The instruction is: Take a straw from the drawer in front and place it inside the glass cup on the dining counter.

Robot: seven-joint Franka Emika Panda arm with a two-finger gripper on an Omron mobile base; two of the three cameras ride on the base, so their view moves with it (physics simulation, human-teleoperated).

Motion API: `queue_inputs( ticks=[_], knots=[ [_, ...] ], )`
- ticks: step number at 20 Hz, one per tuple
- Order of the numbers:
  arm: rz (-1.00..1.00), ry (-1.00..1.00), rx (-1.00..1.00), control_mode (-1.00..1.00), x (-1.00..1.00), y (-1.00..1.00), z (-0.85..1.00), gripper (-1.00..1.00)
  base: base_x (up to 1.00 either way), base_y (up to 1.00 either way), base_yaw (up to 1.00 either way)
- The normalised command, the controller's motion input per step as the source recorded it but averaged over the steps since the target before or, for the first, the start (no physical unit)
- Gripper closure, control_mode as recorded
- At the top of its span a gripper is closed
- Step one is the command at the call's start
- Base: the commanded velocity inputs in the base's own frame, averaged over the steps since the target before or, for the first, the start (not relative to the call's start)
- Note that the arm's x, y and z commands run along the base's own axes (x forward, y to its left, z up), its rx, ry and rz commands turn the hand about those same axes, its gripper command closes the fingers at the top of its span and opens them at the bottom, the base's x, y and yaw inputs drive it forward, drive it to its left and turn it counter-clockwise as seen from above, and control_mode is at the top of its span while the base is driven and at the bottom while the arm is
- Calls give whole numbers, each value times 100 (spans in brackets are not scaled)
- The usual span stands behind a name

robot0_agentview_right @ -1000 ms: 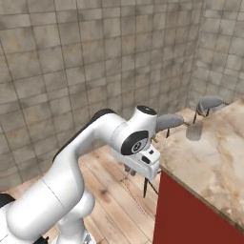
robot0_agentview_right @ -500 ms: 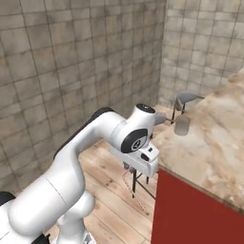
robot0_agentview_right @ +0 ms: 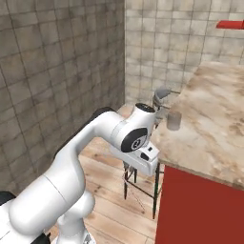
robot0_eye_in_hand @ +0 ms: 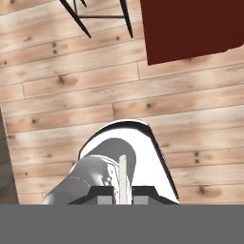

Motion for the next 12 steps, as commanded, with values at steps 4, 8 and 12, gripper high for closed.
queue_inputs(
  ticks=[4,8,12],
  knots=[
    [0,0,0,100,0,0,0,100,26,57,-46],
    [0,0,0,100,0,0,0,100,32,49,-46],
    [0,0,0,100,0,0,0,100,39,36,-45]
  ],
)
